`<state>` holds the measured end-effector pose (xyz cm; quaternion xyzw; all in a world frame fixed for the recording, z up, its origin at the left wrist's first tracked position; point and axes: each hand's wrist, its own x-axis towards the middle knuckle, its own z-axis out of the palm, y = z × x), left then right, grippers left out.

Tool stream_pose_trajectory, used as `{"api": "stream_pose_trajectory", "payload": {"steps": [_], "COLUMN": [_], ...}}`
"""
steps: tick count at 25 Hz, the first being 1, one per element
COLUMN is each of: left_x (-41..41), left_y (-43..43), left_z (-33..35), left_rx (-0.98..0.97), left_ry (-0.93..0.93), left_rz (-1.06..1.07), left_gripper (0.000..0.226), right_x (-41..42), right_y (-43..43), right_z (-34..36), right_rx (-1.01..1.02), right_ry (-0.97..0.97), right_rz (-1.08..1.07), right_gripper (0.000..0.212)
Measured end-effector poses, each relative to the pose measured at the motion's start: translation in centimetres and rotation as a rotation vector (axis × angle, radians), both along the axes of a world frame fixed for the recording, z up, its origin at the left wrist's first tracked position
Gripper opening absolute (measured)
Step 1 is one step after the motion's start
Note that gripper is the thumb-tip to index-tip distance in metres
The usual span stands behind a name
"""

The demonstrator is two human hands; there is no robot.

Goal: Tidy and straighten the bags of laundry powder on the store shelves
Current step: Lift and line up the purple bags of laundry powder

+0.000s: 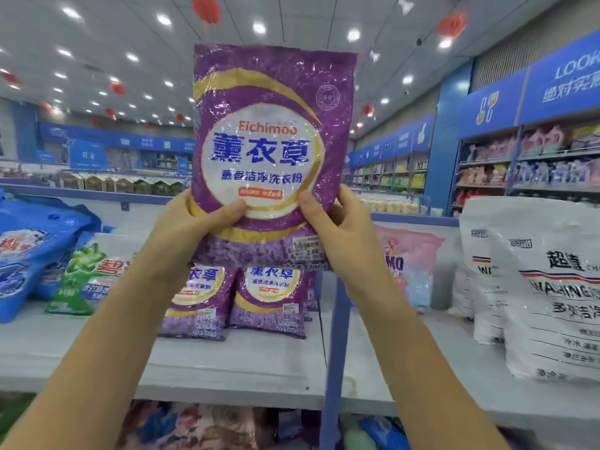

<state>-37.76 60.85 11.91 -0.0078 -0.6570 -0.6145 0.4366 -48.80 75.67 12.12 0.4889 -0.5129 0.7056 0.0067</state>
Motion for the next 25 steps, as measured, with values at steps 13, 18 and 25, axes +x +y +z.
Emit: {"api": "stream_pose_trajectory", "payload": {"steps": [13,18,25], "left_x": [-5.3,-7.4,-7.9], "left_y": [-10.1,-10.1,-9.3], "left_z": [-14.4,-16.6,-16.8], "left_rx": [0.076,0.121,0.2], "left_ry": [-0.403,-0.519,-0.525], "left_rz": [-0.004,0.0,-0.048], "left_gripper": [0.045,0.062,0.065], "right_x": [-3.7,-4.3,-5.4], "right_y": [-8.8,-9.2,-9.6], "right_z": [-13.9,-16.3,-16.8], "right_rx": [0.268,0.285,0.277], "right_ry": [-0.275,-0.376,-0.477], "right_rz": [-0.172,-0.325,-0.413], "right_gripper": [0.033,0.034,0.046]}}
